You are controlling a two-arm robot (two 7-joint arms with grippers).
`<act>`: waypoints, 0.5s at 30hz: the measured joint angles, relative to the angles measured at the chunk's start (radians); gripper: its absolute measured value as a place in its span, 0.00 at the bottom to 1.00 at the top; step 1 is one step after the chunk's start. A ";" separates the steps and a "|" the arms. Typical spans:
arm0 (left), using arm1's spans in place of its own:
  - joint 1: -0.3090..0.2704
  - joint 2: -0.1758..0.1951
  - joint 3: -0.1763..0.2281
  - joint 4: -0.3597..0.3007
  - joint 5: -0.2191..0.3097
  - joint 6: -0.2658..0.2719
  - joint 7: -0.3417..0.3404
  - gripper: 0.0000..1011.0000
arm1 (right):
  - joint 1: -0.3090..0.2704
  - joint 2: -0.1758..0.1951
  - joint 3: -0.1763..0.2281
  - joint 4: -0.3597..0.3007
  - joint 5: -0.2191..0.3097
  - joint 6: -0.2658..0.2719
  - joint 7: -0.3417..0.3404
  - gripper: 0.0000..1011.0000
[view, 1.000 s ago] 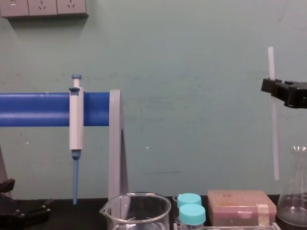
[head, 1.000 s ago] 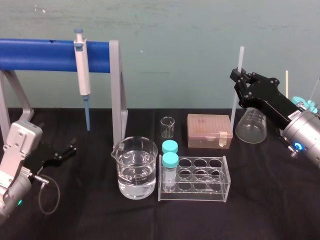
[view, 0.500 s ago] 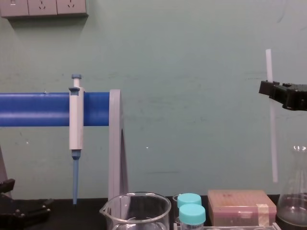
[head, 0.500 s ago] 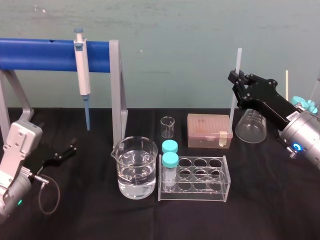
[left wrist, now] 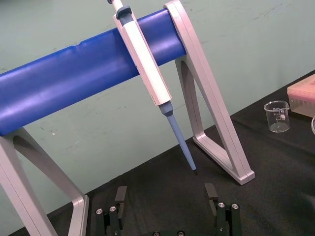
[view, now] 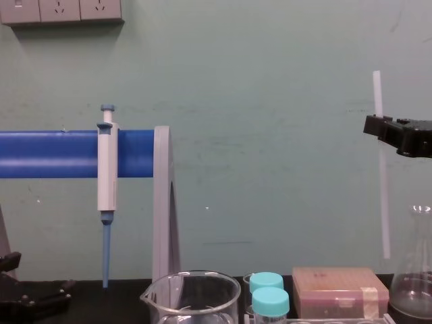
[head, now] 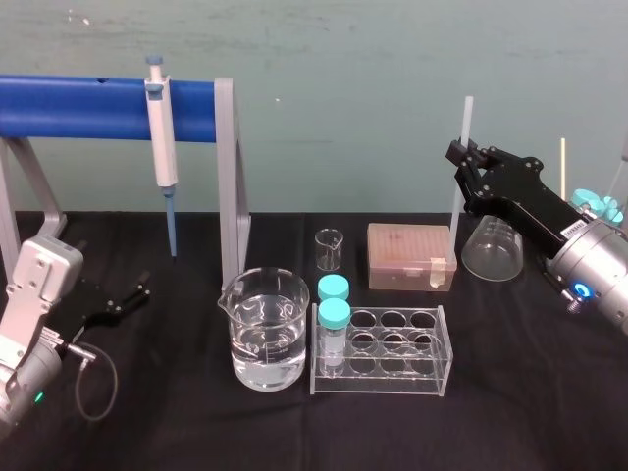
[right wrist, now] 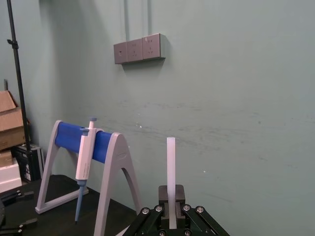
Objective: Pick up the stirring rod with one hand, then place it down.
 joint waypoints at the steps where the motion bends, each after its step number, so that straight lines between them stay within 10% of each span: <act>1: 0.000 0.000 0.000 0.000 0.000 0.000 0.000 0.99 | 0.000 0.000 0.000 0.000 0.000 0.000 0.000 0.07; 15: 0.000 0.000 0.000 0.000 0.000 0.000 0.000 0.99 | 0.001 -0.001 -0.003 0.001 0.001 0.001 0.000 0.07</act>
